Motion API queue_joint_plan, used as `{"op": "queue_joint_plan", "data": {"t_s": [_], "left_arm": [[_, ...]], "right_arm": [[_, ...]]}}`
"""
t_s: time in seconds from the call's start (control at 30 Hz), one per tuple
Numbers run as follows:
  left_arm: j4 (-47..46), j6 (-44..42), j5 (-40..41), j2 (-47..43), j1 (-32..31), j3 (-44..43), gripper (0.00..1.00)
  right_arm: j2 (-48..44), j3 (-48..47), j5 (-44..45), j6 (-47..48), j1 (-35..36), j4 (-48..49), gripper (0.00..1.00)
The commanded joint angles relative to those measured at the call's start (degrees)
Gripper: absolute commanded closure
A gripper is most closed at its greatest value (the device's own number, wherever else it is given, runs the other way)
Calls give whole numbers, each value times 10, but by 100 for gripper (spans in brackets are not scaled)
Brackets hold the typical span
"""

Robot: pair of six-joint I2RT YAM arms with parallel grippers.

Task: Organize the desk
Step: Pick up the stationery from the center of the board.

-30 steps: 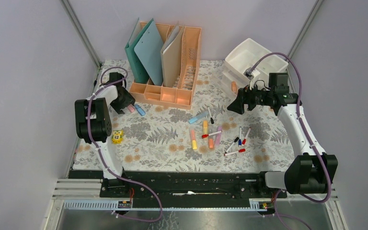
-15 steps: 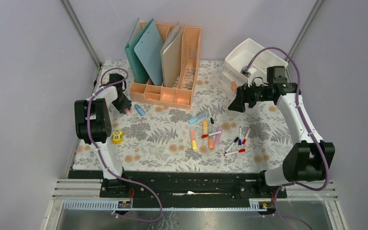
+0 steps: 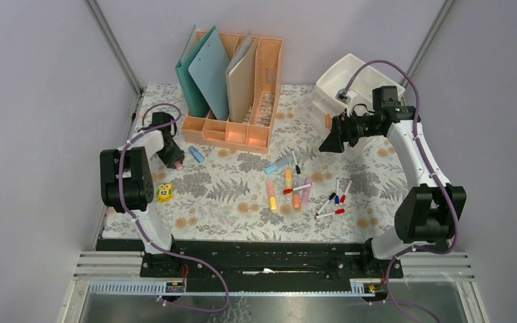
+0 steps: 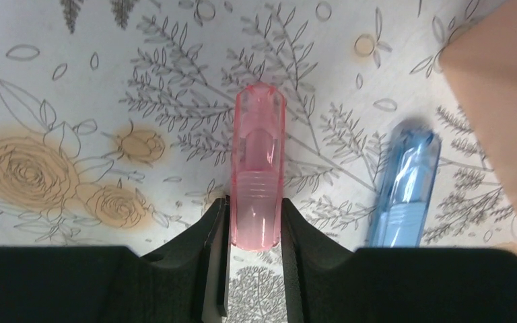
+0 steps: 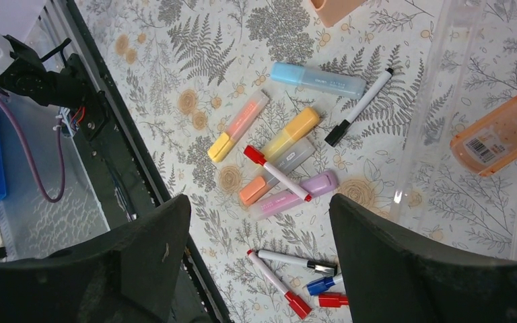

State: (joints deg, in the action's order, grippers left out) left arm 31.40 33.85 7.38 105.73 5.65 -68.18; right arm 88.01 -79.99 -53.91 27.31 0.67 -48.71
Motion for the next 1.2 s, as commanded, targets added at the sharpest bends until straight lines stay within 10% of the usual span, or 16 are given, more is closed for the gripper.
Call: {"op": "queue_joint_plan", "data": {"t_s": [0.0, 0.77, 1.17], "left_arm": [[-13, -25, -18, -53, 3, 27, 92], [-132, -9, -255, -317, 2, 248, 100], [-427, 160, -451, -508, -59, 442, 100]], "right_arm": [[1, -29, -39, 10, -3, -20, 18], [-131, 129, -116, -56, -3, 118, 17], [-179, 196, -163, -128, -3, 191, 17]]}}
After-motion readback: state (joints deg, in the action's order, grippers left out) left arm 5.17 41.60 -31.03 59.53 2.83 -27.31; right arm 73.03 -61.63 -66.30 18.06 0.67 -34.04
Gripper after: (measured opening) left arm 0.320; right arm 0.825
